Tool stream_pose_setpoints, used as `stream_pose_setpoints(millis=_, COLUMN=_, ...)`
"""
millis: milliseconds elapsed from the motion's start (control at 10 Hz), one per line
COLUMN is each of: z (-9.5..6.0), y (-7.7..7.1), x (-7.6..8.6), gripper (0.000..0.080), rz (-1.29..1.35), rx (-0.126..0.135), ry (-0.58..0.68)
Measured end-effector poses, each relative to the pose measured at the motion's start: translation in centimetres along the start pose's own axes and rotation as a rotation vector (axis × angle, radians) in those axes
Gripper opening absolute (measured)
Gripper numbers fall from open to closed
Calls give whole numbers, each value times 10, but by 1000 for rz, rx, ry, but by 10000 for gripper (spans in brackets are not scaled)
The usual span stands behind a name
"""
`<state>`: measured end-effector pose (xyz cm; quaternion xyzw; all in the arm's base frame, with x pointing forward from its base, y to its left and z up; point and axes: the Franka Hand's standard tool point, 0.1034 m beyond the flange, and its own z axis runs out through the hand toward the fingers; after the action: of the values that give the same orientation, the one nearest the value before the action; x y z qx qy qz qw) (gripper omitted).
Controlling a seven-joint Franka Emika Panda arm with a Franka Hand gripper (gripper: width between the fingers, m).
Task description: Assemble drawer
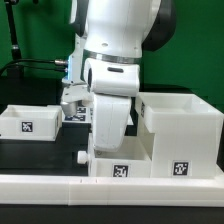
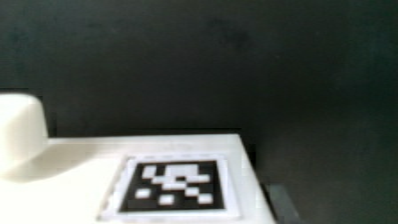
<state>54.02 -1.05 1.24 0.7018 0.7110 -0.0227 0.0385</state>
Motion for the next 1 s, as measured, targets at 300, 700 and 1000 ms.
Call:
stream_pose_setpoints(millis=300, z=0, y=0, x=6, gripper=42, rz=16, rx=1, ry=3)
stream_pose_setpoints(millis=700, z=0, y=1, x=15, gripper=43, rz=70, rx=1, ry=5)
stream_pose_setpoints(millis=1000, z=2, y=-2, x=18, gripper=44, rz=116, rx=18, ry=3)
